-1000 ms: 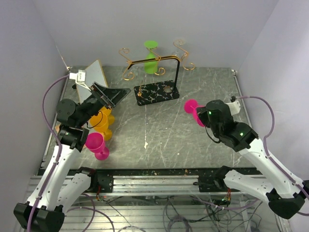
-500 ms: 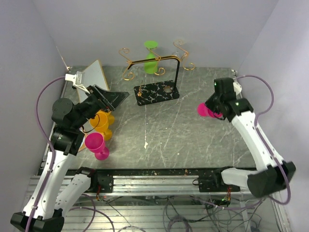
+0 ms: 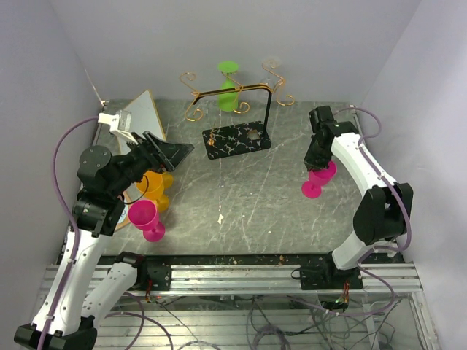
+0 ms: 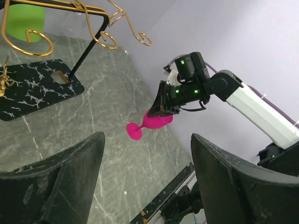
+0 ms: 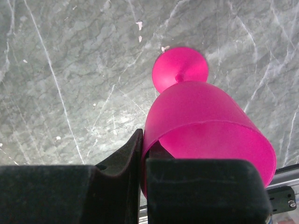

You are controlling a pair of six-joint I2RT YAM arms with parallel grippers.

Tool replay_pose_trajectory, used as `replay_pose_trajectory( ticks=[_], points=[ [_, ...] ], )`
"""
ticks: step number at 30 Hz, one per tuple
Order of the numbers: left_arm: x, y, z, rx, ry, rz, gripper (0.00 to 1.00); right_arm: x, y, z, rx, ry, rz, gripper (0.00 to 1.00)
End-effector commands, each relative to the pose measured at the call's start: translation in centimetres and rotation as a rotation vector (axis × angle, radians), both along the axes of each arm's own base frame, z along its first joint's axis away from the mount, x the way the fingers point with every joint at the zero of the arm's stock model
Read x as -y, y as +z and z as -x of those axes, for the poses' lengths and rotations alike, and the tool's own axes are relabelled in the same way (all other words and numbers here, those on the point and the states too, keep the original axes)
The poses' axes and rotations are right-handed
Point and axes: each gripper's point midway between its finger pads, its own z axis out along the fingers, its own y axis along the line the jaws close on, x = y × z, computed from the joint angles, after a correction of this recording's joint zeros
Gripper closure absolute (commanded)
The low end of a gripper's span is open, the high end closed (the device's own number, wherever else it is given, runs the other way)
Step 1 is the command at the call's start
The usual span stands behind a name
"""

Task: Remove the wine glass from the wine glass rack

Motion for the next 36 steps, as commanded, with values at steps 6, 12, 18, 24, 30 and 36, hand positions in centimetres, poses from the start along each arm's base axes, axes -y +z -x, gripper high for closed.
replay_pose_trajectory(
  ticks=[6, 12, 18, 24, 30, 36],
  points=[
    [-0.4, 0.2, 0.0, 0.013, 0.019, -0.045, 0.15, 0.6, -0.3, 0.6, -0.012, 0.033, 0.023, 0.89],
    [-1.1, -0.7, -1.4, -0.011, 0.078, -0.111, 0.15, 0.8, 1.5, 0.1, 0.041, 0.051, 0.037, 0.59],
    [-3.0, -3.0, -5.3, -0.141, 0.201, -0.284, 0.14, 0.8, 4.5, -0.9, 0.125, 0.108, 0.045, 0.27],
    [-1.7, -3.2, -9.9, -0.173, 0.194, -0.297, 0.05, 0.2, 7.2, -1.7, 0.230, 0.173, 0.023, 0.06],
    [-1.6, -3.9, -15.2, -0.207, 0.232, -0.383, 0.10, -1.4, 8.9, -1.5, 0.317, 0.272, -0.047, 0.00],
    [-1.9, -5.5, -18.8, -0.267, 0.280, -0.455, 0.23, -3.2, 11.6, -1.6, 0.429, 0.352, -0.131, 0.00]
  ],
)
